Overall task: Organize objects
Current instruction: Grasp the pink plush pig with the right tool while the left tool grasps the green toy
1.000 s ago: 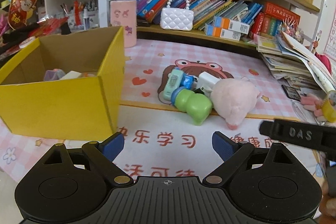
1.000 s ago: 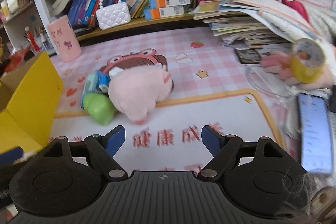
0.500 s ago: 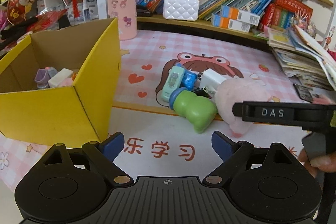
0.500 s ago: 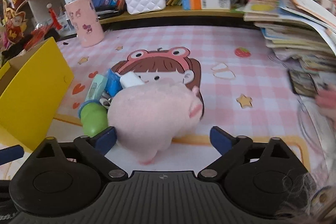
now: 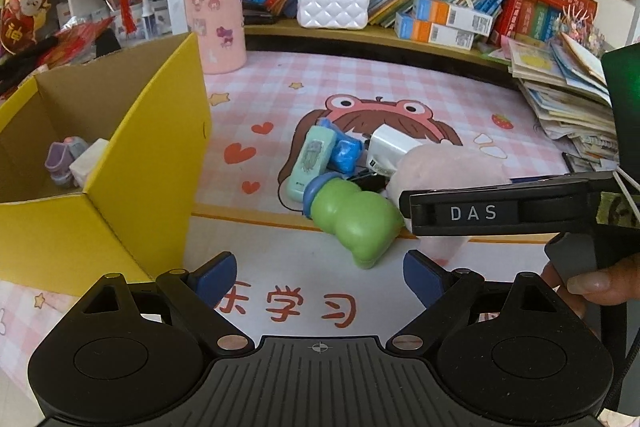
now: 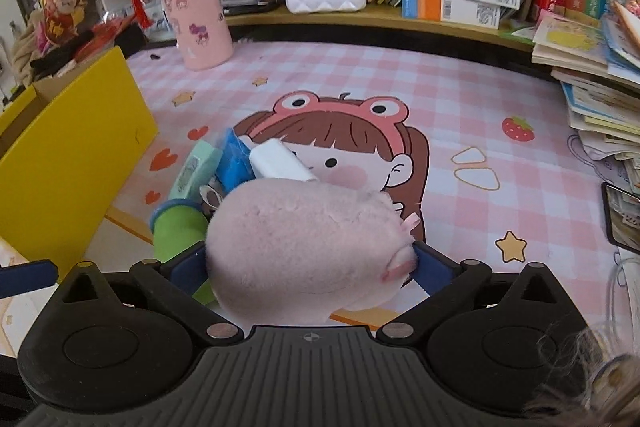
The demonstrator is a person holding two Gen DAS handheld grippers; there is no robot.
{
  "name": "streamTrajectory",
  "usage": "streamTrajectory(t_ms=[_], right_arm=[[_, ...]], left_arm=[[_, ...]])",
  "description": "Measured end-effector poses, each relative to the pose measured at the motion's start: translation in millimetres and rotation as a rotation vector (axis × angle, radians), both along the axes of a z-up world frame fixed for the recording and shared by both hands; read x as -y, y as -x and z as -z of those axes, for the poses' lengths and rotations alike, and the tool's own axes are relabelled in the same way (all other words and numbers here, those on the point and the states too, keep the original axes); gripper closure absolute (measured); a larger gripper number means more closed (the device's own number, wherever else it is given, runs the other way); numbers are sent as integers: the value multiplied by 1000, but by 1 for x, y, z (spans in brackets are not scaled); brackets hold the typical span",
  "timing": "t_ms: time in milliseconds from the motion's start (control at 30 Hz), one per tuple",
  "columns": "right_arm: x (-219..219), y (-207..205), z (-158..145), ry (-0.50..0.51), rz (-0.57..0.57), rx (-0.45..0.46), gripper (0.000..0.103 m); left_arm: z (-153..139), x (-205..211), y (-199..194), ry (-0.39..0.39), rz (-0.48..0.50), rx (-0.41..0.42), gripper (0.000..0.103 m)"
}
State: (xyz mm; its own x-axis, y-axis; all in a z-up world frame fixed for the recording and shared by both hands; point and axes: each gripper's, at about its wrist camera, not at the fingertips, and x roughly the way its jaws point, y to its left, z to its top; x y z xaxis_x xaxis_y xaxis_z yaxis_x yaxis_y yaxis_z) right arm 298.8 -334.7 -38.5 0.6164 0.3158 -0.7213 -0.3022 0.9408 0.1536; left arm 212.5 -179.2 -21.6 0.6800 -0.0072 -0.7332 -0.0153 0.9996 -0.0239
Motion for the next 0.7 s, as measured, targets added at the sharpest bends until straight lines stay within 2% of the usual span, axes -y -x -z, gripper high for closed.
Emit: streamTrajectory(t_ms=[100,200,267,333,500,633,700], right_arm=[[-1,-4,3,-1,1,-1,1],[9,-3,-1,-62,30,16,9],[24,-1,-8,-142,92,17,10],[40,4,-17,-181,167,24,10],[69,15,-25,-175,238,5,10],[76,28,-29,-140,256,20,9],[74,35,-28,-125,248,9,9]], left_arm=[[1,1,-5,2,-1,-5,11],[2,1,-13,19,2,-10,11],[4,5,-19,12,5,-6,11],[5,10,-26,-8,20,1,11],[16,17,-51,3,2,-22,13],[24,16,-64,18,-17,-55,15],[27,17,-69,23,-20,-60,21]])
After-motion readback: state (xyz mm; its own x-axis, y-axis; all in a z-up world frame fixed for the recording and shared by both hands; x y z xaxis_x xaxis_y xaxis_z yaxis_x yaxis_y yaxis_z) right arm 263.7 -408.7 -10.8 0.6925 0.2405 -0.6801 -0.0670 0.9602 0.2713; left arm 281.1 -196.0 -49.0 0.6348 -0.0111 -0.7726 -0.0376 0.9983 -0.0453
